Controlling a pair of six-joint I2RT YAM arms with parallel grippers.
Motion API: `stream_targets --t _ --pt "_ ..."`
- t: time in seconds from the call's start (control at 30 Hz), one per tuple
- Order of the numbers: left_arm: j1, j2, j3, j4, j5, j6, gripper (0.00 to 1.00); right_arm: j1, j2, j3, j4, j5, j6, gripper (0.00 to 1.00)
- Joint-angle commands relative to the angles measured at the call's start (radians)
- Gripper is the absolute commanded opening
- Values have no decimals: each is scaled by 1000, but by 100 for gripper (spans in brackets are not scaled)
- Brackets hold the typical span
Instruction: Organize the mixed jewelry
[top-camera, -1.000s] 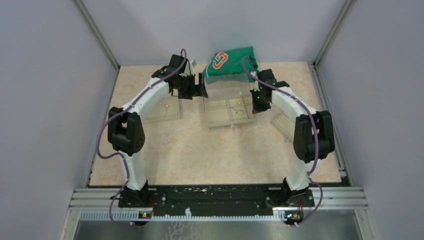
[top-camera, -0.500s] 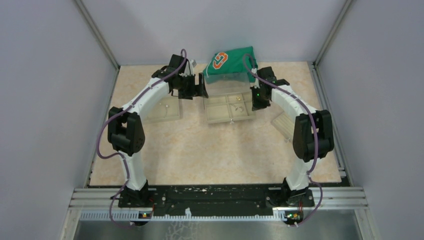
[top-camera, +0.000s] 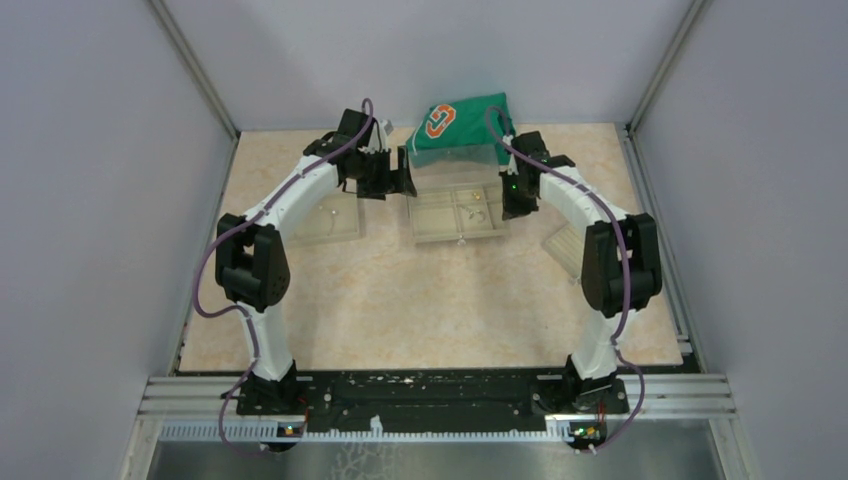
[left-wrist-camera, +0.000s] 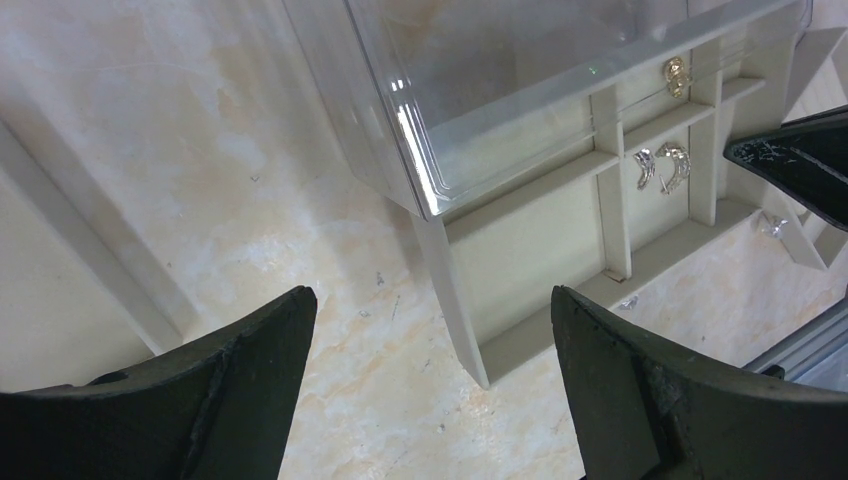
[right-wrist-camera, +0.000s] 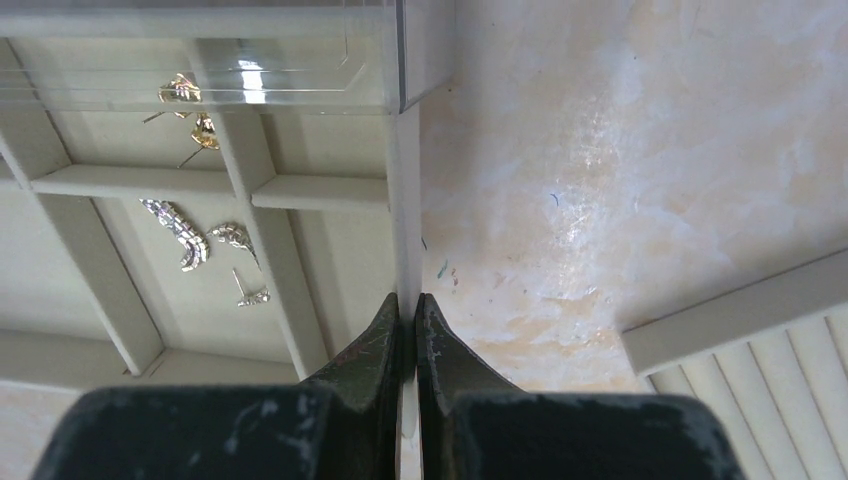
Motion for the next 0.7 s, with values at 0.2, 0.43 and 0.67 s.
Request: stream_targets --t 0.2,0.43,0.67 --pt "1 3 -5 -2 19 10 93 -4 18 145 -23 -11 23 0" --pt "2 35 28 26 39 -7 93 -4 47 187 -73 -12 23 0" --pt "0 39 34 31 48 -12 93 -4 64 217 -117 -3 23 0"
